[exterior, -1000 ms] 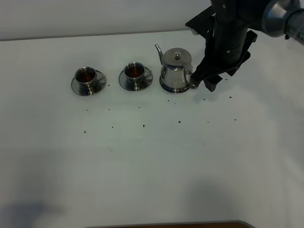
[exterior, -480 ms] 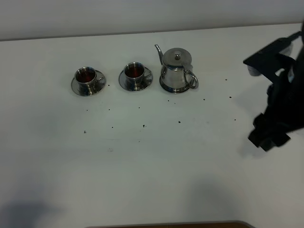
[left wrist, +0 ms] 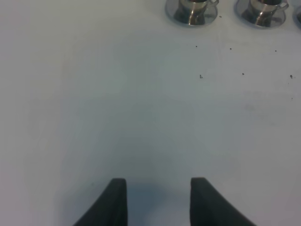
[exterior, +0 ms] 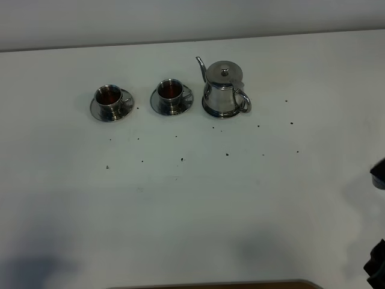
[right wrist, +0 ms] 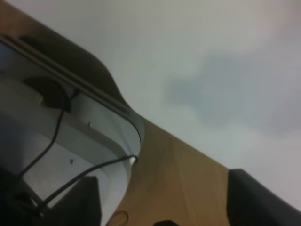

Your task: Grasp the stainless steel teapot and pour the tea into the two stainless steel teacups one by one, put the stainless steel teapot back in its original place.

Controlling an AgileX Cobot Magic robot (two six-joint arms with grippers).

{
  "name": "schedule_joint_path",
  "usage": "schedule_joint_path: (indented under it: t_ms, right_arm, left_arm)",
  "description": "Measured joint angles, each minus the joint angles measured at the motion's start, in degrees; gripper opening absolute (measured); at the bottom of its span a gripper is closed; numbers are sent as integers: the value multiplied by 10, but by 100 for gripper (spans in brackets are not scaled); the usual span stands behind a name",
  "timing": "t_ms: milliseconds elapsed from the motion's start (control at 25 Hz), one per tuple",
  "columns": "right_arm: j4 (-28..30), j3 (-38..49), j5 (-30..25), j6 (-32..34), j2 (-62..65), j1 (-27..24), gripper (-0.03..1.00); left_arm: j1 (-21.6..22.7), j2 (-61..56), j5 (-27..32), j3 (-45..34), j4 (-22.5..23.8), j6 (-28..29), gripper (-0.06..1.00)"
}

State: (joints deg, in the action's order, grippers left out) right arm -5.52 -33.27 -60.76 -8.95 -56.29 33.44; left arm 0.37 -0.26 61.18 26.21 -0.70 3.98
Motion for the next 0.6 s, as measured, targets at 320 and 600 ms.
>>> schedule_joint_path:
  t_ms: [320, 600]
  right_arm:
    - [29, 14, -45, 34, 100, 0, 50]
    - [55, 14, -52, 52, 168, 0, 44]
  left_arm:
    - [0, 0, 1, 0, 0, 0, 38]
    - [0, 0, 1, 0, 0, 0, 38]
